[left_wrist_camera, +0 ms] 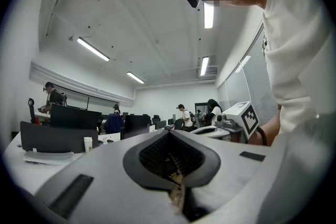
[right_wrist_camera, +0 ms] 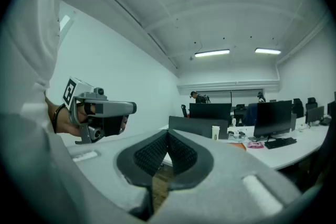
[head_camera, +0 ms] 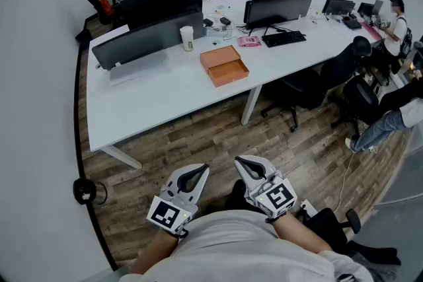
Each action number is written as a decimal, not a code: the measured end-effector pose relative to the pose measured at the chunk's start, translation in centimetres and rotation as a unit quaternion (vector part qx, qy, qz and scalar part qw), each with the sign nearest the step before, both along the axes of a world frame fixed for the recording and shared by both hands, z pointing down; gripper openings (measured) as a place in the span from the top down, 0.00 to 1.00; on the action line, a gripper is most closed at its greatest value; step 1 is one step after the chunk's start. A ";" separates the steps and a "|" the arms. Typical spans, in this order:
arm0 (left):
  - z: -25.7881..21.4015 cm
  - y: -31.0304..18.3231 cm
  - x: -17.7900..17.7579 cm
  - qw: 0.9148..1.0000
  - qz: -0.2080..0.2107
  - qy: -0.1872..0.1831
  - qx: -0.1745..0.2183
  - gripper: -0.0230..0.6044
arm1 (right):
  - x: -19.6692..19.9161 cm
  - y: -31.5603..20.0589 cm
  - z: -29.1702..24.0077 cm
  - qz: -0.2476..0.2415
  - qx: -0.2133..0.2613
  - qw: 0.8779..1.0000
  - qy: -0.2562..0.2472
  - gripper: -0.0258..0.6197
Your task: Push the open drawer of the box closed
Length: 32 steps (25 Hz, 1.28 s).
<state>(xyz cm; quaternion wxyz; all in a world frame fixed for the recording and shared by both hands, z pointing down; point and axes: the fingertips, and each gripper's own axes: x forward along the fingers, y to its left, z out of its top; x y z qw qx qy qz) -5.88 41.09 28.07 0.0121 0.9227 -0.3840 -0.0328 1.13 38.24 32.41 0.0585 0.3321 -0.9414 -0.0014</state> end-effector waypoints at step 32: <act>1.2 -18.1 12.8 1.000 -0.015 -0.023 -0.015 0.96 | 13.7 -18.2 -0.4 -0.010 -0.003 1.000 -0.026 0.96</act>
